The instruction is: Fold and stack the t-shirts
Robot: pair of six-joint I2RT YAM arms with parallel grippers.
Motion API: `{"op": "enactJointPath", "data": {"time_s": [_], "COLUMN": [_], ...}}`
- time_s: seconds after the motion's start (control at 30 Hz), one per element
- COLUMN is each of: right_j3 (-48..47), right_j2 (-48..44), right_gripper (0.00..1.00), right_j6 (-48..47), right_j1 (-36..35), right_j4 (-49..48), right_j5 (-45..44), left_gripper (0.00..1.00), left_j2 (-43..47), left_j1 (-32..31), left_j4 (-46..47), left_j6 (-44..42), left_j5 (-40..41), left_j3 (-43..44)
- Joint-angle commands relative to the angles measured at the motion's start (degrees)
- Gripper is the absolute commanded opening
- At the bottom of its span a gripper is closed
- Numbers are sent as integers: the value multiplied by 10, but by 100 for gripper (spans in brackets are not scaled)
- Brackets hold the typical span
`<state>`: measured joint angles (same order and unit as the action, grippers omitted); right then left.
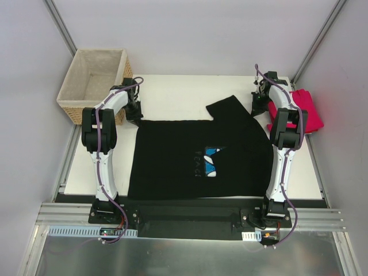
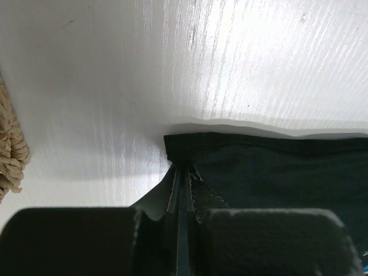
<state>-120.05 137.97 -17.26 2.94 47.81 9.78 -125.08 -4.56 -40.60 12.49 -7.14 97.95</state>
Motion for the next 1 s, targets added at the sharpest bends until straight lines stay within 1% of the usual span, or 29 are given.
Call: {"op": "enactJointPath", "data": {"time_s": [0.0, 0.17, 0.33, 0.5, 0.57, 0.7, 0.97], "right_j3": [2, -11, -9, -28, -38, -63, -90], "right_j2": [-3, -7, -7, 1, 2, 12, 8], "right_gripper": [1, 1, 1, 1, 1, 1, 1], "right_j6": [-5, 4, 22, 40, 45, 50, 33], "right_j1": [-10, -10, -9, -7, -5, 0, 2], "right_j4": [-4, -8, -30, -38, -43, -47, -69], "right_j5": [-12, -33, -51, -81, -80, -78, -64], "left_gripper": [0, 0, 0, 0, 0, 0, 0], "left_j2": [10, 19, -17, -43, -56, -73, -85], "left_j1": [-5, -3, 10, 16, 19, 23, 24], "left_j4": [-4, -4, -8, -13, -15, -17, -16], "left_j6": [-3, -11, -12, -10, -5, 3, 18], "left_j5": [20, 43, 17, 3, -3, -9, -11], "left_j3": [12, 54, 104, 155, 174, 192, 194]}}
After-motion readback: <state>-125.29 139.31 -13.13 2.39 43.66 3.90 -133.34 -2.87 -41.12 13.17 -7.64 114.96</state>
